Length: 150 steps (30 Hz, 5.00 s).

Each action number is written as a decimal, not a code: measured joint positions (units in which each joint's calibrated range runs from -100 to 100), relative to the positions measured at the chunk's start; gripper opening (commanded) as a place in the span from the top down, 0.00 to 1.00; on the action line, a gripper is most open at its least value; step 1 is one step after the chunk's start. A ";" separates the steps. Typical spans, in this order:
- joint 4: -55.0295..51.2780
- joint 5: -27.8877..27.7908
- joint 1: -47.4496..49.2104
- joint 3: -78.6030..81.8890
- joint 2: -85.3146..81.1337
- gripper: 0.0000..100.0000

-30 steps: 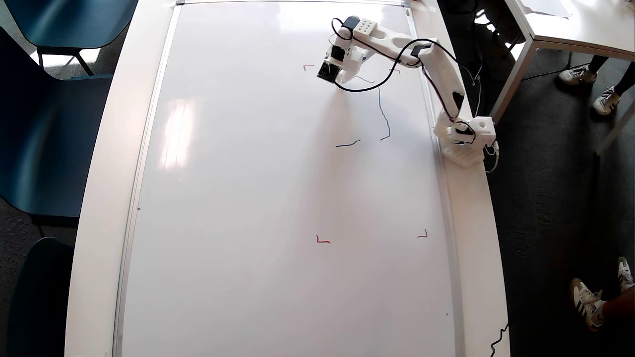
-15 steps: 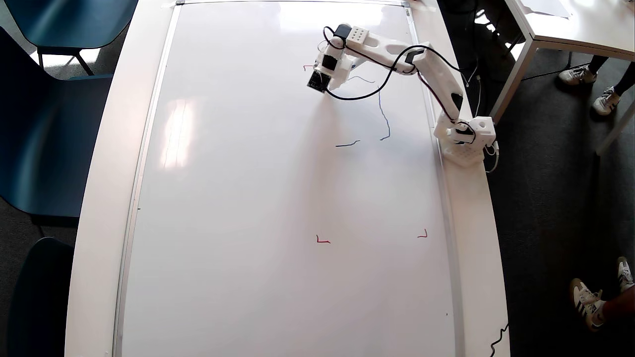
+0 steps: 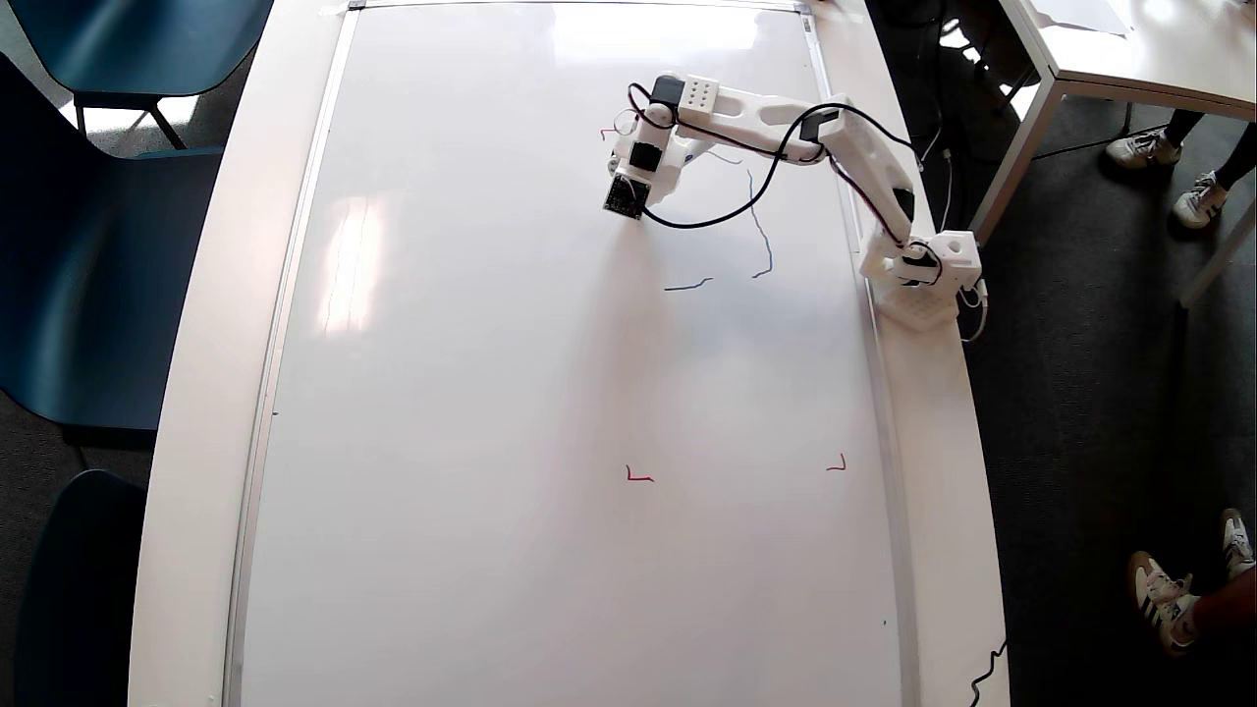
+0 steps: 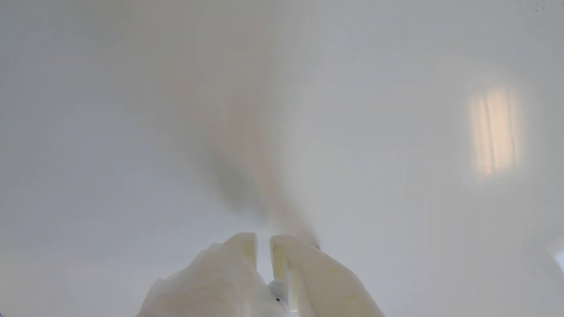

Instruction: Draw on a whiteboard a robot head using a pen attached to the gripper

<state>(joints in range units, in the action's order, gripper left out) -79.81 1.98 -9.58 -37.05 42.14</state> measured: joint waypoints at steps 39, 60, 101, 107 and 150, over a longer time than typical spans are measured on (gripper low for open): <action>-0.08 3.38 16.89 8.13 -5.51 0.99; -0.59 4.02 18.93 16.81 -11.69 0.99; -5.32 4.23 14.10 21.47 -18.04 0.99; -5.32 4.23 13.42 21.20 -16.60 0.99; -4.73 4.23 10.26 35.54 -22.28 0.99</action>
<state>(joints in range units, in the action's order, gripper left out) -84.54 6.21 0.68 -1.51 19.86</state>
